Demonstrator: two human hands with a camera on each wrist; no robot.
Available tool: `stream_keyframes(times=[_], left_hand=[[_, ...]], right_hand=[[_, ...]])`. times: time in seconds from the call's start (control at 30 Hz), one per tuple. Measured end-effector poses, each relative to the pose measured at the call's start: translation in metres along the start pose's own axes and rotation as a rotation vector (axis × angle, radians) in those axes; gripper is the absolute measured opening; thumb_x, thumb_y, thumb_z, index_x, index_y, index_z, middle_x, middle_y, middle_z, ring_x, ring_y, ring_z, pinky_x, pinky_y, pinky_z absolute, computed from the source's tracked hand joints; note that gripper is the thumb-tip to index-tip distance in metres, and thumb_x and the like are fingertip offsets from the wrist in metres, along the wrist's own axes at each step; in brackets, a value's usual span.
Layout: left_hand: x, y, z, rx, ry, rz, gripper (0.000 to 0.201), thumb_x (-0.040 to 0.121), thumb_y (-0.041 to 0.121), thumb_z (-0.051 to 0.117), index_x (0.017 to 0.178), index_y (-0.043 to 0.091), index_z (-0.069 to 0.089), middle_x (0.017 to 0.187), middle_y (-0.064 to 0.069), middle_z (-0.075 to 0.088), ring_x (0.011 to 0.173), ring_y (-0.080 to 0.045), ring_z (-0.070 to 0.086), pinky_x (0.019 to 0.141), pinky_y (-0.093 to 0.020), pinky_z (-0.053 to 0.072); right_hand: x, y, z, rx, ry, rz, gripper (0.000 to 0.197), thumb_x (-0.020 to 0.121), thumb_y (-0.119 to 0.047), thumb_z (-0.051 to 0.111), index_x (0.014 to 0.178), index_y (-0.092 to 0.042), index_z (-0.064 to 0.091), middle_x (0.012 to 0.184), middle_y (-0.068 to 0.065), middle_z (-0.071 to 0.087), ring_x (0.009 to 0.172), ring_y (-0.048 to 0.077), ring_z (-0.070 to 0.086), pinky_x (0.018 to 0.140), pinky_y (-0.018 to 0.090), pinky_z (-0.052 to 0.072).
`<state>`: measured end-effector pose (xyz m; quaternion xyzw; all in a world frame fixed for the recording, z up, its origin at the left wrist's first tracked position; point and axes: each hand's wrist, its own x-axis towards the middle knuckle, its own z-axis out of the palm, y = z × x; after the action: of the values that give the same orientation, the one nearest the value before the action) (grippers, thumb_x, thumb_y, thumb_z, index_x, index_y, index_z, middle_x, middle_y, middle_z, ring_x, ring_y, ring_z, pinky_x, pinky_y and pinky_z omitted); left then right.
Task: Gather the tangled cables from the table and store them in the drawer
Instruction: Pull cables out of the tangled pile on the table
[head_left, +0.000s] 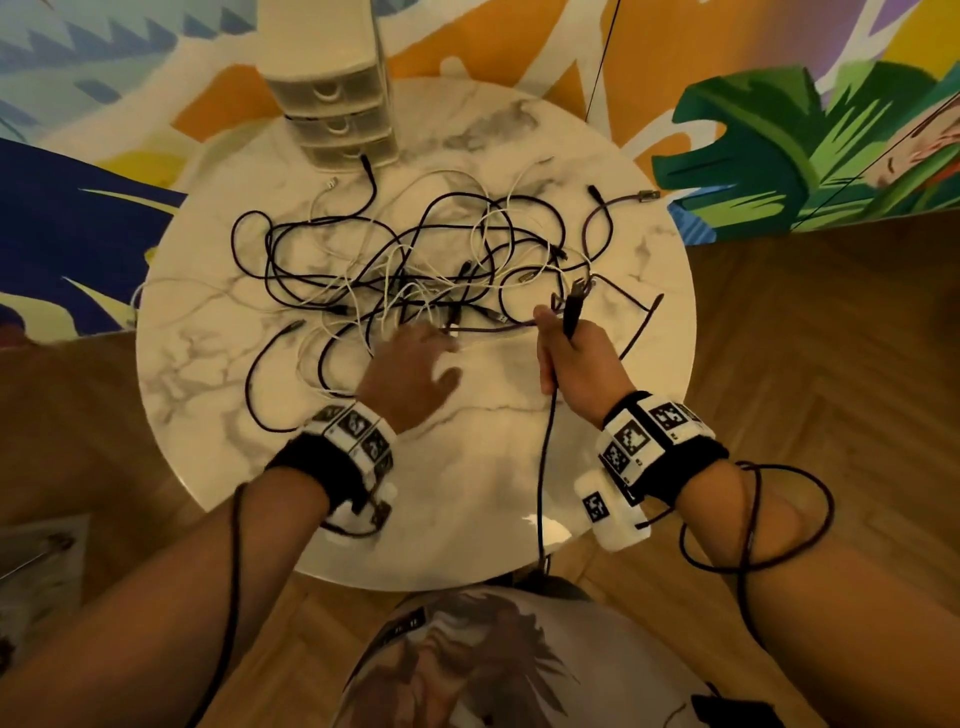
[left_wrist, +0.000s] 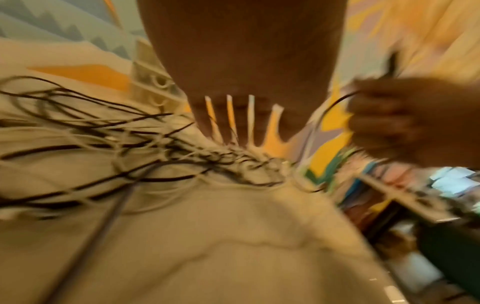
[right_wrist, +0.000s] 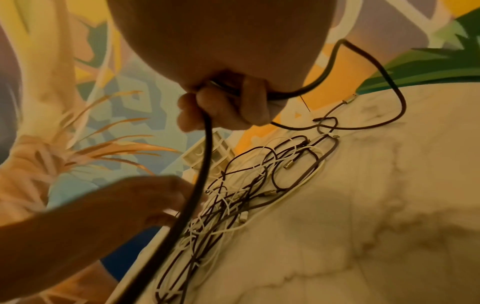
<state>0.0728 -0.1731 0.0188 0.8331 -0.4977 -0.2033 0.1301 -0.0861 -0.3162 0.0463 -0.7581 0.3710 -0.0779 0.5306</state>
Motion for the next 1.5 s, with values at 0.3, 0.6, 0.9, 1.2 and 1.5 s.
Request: stream_keyframes(times=[0.3,0.6,0.9,1.2,1.5], left_hand=[[-0.019,0.081,0.023,-0.529,-0.346,0.024,0.027,0.094,0.031,0.051,0.070,0.020,0.055,0.057,0.007,0.053,0.052,-0.004,0.050,0.057,-0.023,0.037],[-0.002,0.154,0.035,-0.627,-0.279,-0.018,0.019,0.094,0.018,0.051,0.080,0.013,0.064,0.068,-0.002,0.068,0.055,-0.004,0.056,0.056,-0.020,0.048],[0.029,0.259,0.148,0.273,-0.766,0.063,0.044,0.097,0.041,0.041,0.134,0.018,0.043,0.136,-0.011,0.049,0.122,-0.030,0.048,0.097,-0.038,0.039],[0.086,0.397,0.029,-0.173,0.106,0.308,0.027,0.094,0.033,0.052,0.111,0.013,0.054,0.077,0.007,0.057,0.070,-0.008,0.055,0.060,-0.016,0.034],[0.098,0.434,-0.008,-0.178,0.342,0.498,0.020,0.095,0.027,0.050,0.095,0.008,0.058,0.061,0.022,0.042,0.055,0.003,0.048,0.053,-0.010,0.030]], right_hand=[[-0.013,-0.014,0.001,0.007,-0.032,0.016,0.064,0.100,-0.049,0.029,0.062,-0.010,0.061,0.058,0.006,0.066,0.046,0.017,0.056,0.059,0.030,0.049],[-0.028,0.030,-0.143,0.025,0.416,-0.049,0.059,0.099,-0.049,0.031,0.059,-0.016,0.059,0.057,0.005,0.063,0.052,0.015,0.057,0.065,0.032,0.048],[-0.057,0.077,-0.268,0.137,0.370,-0.134,0.058,0.102,-0.040,0.029,0.061,-0.008,0.053,0.053,0.005,0.053,0.045,0.010,0.048,0.051,0.015,0.040],[-0.040,0.105,-0.255,0.521,-0.001,-0.013,0.025,0.099,-0.007,0.035,0.082,-0.019,0.050,0.080,-0.002,0.052,0.072,0.008,0.052,0.071,0.023,0.047],[-0.028,0.199,-0.265,0.130,0.209,0.101,0.045,0.097,-0.029,0.046,0.056,-0.022,0.031,0.052,-0.004,0.029,0.048,0.012,0.027,0.053,0.030,0.025]])
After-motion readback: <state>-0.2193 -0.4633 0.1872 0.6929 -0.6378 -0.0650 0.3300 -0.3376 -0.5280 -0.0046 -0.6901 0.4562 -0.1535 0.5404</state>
